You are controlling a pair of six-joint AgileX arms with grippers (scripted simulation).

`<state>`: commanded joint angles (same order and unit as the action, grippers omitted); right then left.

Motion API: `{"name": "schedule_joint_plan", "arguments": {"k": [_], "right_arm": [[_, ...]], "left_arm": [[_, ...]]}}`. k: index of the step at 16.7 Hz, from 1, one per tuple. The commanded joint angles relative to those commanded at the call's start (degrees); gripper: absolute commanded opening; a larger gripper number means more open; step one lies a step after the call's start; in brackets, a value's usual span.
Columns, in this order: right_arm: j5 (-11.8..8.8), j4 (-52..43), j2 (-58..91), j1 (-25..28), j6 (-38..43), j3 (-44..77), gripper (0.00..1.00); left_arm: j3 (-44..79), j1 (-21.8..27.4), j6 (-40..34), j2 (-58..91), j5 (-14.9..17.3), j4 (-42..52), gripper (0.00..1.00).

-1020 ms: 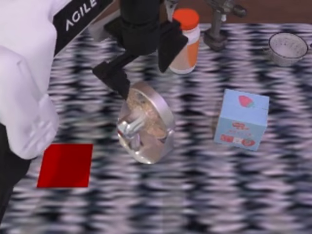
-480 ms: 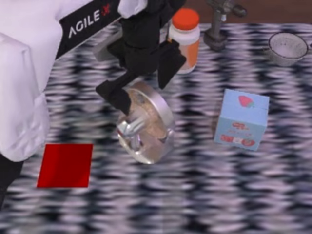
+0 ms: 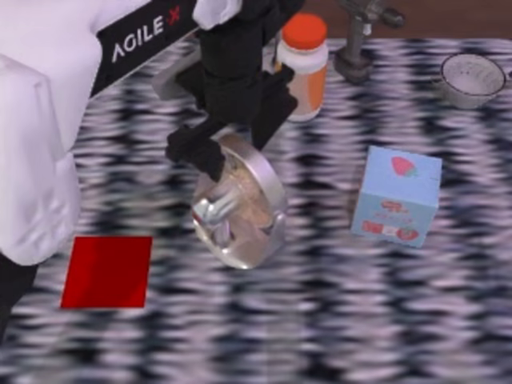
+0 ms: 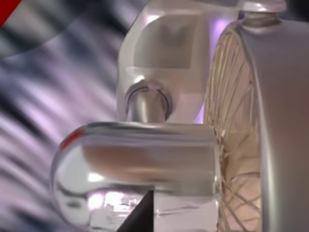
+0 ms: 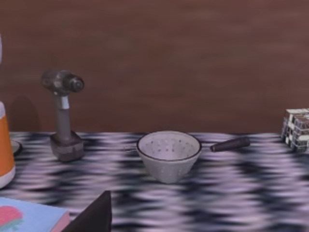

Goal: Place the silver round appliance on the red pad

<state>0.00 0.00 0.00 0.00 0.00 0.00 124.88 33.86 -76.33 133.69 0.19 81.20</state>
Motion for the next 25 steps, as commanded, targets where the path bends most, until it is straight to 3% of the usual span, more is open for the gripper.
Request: {"name": "schedule_joint_plan", "arguments": {"k": [7, 18, 25], "right_arm": [[0.0, 0.0, 0.0, 0.0, 0.0, 0.0, 1.0], [0.0, 0.0, 0.0, 0.0, 0.0, 0.0, 1.0], [0.0, 0.0, 0.0, 0.0, 0.0, 0.0, 1.0]], "left_arm": [[0.0, 0.0, 0.0, 0.0, 0.0, 0.0, 0.02], [0.97, -0.16, -0.02, 0.38, 0.0, 0.94, 0.0], [17.45, -0.89, 0.0, 3.99, 0.05, 13.13, 0.0]]}}
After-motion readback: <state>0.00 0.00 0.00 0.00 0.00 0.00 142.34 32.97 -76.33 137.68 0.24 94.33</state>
